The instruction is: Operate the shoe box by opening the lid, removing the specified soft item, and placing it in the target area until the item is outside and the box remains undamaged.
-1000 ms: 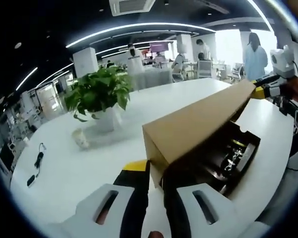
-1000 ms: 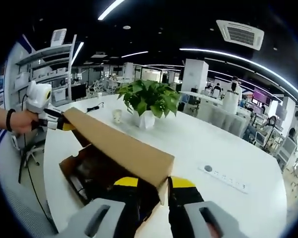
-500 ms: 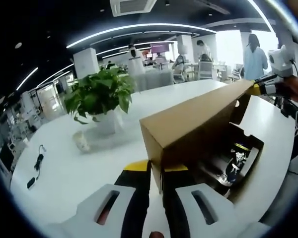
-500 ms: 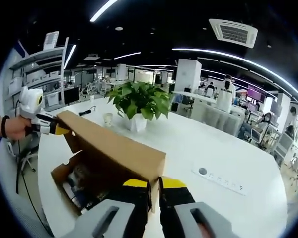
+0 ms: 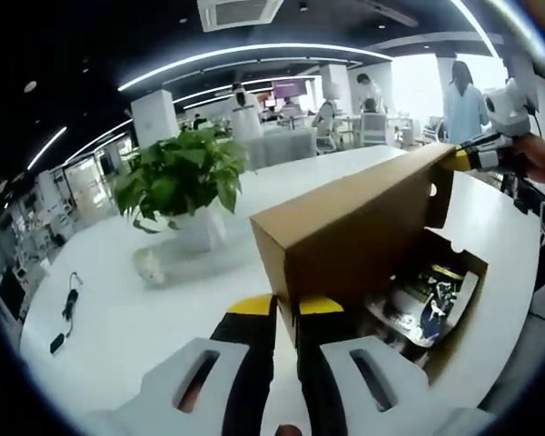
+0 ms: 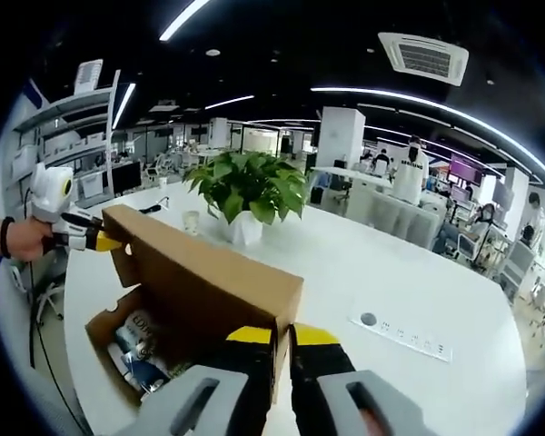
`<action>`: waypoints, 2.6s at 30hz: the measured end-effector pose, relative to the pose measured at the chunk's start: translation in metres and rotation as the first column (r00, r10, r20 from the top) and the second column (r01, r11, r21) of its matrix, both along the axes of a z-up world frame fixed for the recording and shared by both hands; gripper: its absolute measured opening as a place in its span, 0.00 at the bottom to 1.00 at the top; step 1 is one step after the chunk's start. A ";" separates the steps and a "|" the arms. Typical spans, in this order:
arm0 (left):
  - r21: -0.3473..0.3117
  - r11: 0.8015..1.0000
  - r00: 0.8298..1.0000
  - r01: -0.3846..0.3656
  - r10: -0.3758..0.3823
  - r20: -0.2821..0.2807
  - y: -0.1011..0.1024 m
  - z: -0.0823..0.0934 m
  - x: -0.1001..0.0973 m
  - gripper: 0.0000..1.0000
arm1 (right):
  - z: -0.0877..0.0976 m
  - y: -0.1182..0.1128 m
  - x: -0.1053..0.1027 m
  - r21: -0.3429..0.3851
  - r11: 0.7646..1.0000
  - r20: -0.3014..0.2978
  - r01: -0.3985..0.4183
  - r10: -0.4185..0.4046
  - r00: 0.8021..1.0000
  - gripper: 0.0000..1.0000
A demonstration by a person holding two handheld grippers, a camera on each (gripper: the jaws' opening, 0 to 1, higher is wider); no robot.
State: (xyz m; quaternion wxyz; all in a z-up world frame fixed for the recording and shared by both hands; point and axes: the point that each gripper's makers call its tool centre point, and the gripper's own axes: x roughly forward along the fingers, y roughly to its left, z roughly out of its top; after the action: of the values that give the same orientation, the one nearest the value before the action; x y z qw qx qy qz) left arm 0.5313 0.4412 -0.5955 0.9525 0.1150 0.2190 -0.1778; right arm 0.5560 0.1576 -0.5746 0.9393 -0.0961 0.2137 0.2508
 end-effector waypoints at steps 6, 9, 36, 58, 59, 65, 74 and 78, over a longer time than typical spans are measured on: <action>-0.003 1.000 1.000 -0.002 0.002 -0.004 0.001 0.000 0.005 0.05 | 0.000 0.001 0.006 -0.002 1.000 0.000 -0.003 0.003 1.000 0.00; -0.007 1.000 1.000 -0.001 0.001 -0.007 0.003 0.000 0.009 0.05 | 0.000 0.001 0.011 0.002 1.000 -0.004 0.001 -0.001 1.000 0.00; -0.011 1.000 0.999 -0.007 0.006 -0.050 0.005 -0.008 0.051 0.04 | -0.015 0.004 0.066 -0.005 0.998 -0.053 0.063 -0.063 0.997 0.00; -0.006 1.000 0.995 -0.003 0.002 -0.100 0.008 -0.025 0.079 0.04 | -0.036 0.008 0.093 0.020 0.994 -0.123 0.103 -0.100 0.987 0.00; -0.004 1.000 0.995 -0.003 0.002 -0.102 0.008 -0.026 0.080 0.04 | -0.037 0.008 0.094 0.017 0.995 -0.126 0.101 -0.099 0.987 0.00; 0.000 1.000 0.993 -0.005 0.005 -0.115 0.009 -0.031 0.086 0.03 | -0.045 0.009 0.101 0.007 0.995 -0.145 0.097 -0.095 0.985 0.00; -0.004 1.000 0.990 -0.009 0.009 -0.139 0.010 -0.039 0.095 0.03 | -0.057 0.010 0.111 0.010 0.995 -0.180 0.103 -0.099 0.979 0.00; 0.001 1.000 0.989 -0.008 0.008 -0.145 0.010 -0.043 0.098 0.03 | -0.065 0.009 0.116 0.009 0.995 -0.197 0.103 -0.099 0.975 0.00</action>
State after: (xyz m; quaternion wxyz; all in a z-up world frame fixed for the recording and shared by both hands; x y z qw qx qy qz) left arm 0.6294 0.4511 -0.6387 0.9346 0.1010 0.2883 -0.1821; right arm 0.6718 0.1665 -0.6391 0.9261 -0.0509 0.3073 0.2130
